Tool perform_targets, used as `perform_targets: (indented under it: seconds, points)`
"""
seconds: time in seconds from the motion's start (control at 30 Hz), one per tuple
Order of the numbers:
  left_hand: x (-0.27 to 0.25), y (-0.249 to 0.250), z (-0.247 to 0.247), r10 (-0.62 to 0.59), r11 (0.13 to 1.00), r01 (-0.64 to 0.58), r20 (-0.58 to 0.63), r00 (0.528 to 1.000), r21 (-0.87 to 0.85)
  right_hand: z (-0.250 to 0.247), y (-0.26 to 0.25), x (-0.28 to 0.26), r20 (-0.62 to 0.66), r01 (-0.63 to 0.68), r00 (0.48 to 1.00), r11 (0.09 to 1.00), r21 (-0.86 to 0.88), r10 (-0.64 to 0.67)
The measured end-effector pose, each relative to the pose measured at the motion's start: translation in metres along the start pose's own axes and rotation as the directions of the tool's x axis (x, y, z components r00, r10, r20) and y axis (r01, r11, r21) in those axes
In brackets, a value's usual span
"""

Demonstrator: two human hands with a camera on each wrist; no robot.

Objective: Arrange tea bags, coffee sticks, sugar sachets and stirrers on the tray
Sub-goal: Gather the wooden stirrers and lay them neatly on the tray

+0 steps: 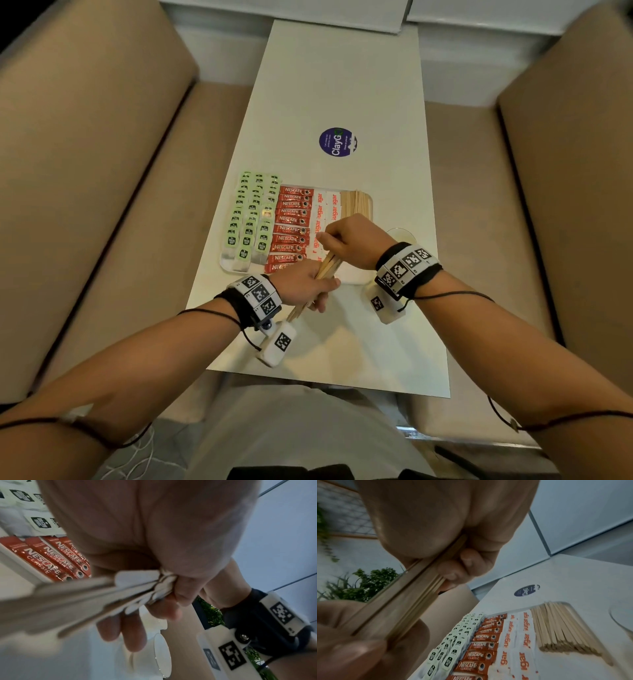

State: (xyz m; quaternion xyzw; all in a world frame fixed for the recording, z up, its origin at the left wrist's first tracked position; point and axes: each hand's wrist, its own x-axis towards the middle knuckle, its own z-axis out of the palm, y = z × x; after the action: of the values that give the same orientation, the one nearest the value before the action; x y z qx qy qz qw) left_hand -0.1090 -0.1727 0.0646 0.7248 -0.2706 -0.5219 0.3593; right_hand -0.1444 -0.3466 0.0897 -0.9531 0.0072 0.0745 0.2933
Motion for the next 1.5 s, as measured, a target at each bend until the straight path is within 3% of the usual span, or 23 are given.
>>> perform_targets:
  seconds: [0.1,0.17,0.23,0.33,0.47,0.57,0.63,0.7,0.9,1.03,1.2,1.33,1.4,1.5]
  points:
    - [-0.001,0.005,0.0,0.034,0.999,-0.034,-0.003,0.999,0.028,-0.007,-0.008,-0.001,-0.026,0.068,0.997,0.997,-0.036,-0.069]
    - [-0.001,0.007,0.0,0.074,0.996,-0.071,-0.046,0.996,0.052,-0.011,-0.011,-0.003,-0.077,0.045,0.996,0.999,0.02,-0.043]
    - [0.0,0.005,-0.002,0.111,0.992,-0.104,-0.119,0.987,0.068,-0.015,-0.008,-0.006,-0.162,-0.022,0.986,0.988,0.152,0.046]
    - [0.004,-0.001,-0.011,0.141,0.979,-0.177,-0.286,0.948,-0.104,-0.009,0.001,-0.015,-0.19,-0.092,0.962,0.891,0.445,0.194]
    - [0.007,0.004,-0.018,0.13,0.93,-0.29,-0.538,0.833,-0.225,0.017,0.019,-0.026,0.093,-0.296,0.936,0.616,0.73,0.339]
    - [0.014,0.011,-0.019,0.158,0.927,-0.331,-0.617,0.771,-0.176,0.038,0.023,-0.028,0.353,-0.484,0.847,0.303,0.821,0.398]
    - [0.016,0.017,-0.016,0.192,0.916,-0.363,-0.608,0.77,-0.172,0.05,0.022,-0.028,0.477,-0.544,0.796,0.094,0.834,0.372]
    - [0.019,0.021,-0.011,0.222,0.901,-0.392,-0.581,0.783,-0.184,0.055,0.017,-0.028,0.559,-0.572,0.768,-0.056,0.818,0.312]
    - [0.026,0.012,0.005,0.2,0.927,-0.35,-0.608,0.768,-0.137,0.045,0.007,-0.021,0.577,-0.475,0.781,-0.372,0.798,0.24]
    - [0.027,0.007,0.012,0.237,0.925,-0.368,-0.608,0.757,-0.097,0.036,0.002,-0.016,0.569,-0.465,0.804,-0.414,0.783,0.173]
    - [0.025,0.007,0.002,0.225,0.933,-0.349,-0.61,0.76,-0.091,0.037,0.004,-0.016,0.589,-0.464,0.774,-0.423,0.778,0.234]
    - [0.023,0.006,0.002,0.255,0.937,-0.348,-0.613,0.748,-0.035,0.031,0.005,-0.016,0.567,-0.458,0.793,-0.397,0.795,0.221]
    - [0.024,0.008,-0.001,0.225,0.937,-0.343,-0.632,0.742,-0.069,0.026,0.003,-0.017,0.575,-0.503,0.793,-0.317,0.804,0.201]
    - [0.021,0.011,-0.006,0.207,0.944,-0.322,-0.625,0.753,-0.076,0.016,0.001,-0.019,0.554,-0.571,0.788,-0.02,0.821,0.269]
